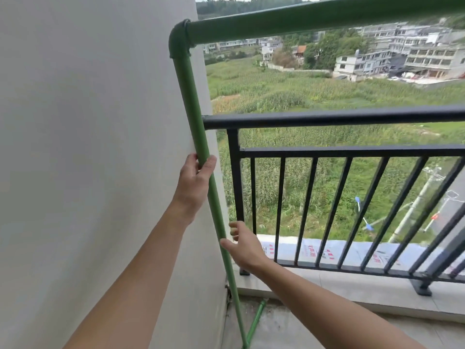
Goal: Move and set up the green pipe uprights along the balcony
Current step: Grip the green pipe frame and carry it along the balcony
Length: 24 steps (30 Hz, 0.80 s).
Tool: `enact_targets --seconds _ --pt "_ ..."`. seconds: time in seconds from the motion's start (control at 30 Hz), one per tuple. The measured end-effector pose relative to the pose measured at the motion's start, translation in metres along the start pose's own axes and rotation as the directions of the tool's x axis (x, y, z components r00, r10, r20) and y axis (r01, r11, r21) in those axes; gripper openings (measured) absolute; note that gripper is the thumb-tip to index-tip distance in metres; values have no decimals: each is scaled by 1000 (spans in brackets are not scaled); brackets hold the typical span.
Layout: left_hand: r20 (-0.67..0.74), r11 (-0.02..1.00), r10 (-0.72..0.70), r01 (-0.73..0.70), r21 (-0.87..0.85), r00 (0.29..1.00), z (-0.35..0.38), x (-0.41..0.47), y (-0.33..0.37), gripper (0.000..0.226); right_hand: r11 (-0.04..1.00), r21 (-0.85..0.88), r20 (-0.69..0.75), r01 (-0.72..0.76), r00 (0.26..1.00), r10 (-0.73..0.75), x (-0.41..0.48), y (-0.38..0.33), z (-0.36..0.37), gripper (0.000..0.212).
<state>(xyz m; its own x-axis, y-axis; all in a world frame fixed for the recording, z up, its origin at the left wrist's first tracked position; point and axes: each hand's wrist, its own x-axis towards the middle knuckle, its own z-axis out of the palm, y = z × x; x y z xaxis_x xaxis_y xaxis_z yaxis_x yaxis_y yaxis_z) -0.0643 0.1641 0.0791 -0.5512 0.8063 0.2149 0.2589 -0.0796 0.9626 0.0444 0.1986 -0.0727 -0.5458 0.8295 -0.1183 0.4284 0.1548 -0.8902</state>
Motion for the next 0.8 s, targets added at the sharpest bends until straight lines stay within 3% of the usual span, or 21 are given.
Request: enact_targets --seconds 0.07,0.17,0.27,0.4,0.57,0.8 --pt "6 1000 -16 17 -24 1000 9 7 -2 15 999 34 39 13 999 -14 22 -5 5 52" --pt "51 991 -58 64 -121 997 17 15 -2 26 994 113 103 -9 995 -3 46 -6 12 27" --pt "166 981 -37 67 -180 986 21 21 4 40 981 191 140 -14 990 -13 54 5 12 35" --pt "375 981 15 60 -187 927 52 32 12 46 976 215 27 -8 1000 2 51 23 -14 41" --pt "632 967 117 56 -247 766 107 35 22 46 957 289 -184 -21 980 77 36 48 -55 33" --pt "887 946 234 119 -303 399 187 9 47 43 919 389 -479 -60 839 258 -22 68 -116 46"
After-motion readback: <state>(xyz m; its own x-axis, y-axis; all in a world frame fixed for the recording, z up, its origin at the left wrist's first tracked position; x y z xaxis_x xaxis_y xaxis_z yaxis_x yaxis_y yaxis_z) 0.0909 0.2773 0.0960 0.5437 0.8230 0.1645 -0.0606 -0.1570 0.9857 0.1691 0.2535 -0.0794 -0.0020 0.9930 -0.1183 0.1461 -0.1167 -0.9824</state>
